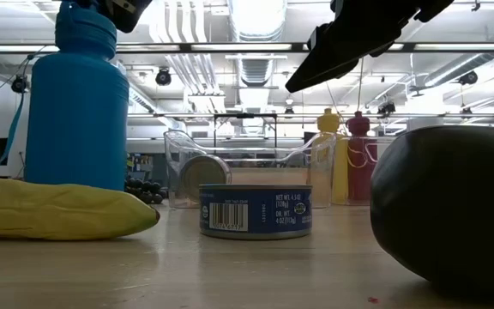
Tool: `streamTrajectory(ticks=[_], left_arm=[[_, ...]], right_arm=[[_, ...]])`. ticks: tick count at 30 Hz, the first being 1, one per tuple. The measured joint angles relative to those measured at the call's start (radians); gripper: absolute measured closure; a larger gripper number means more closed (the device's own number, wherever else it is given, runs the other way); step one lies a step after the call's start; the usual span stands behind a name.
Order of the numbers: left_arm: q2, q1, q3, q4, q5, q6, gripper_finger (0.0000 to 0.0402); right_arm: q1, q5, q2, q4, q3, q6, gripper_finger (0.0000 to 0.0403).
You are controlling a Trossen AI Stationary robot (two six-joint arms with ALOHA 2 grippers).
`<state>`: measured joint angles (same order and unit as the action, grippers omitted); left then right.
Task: Pick & Place Food Item
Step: Put the blue water bottle into the right transparent bin
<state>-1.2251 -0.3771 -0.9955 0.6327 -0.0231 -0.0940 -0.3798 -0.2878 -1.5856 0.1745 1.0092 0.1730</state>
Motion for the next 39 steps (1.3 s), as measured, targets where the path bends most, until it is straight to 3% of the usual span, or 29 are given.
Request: streamTrajectory(ticks=[39], left_arm=[[0.005,0.001,0.0,-0.011,-0.023,-0.022,0.0334]], right_arm=[[0.0,0.0,0.0,-0.001,0.0,0.002,0.0179]])
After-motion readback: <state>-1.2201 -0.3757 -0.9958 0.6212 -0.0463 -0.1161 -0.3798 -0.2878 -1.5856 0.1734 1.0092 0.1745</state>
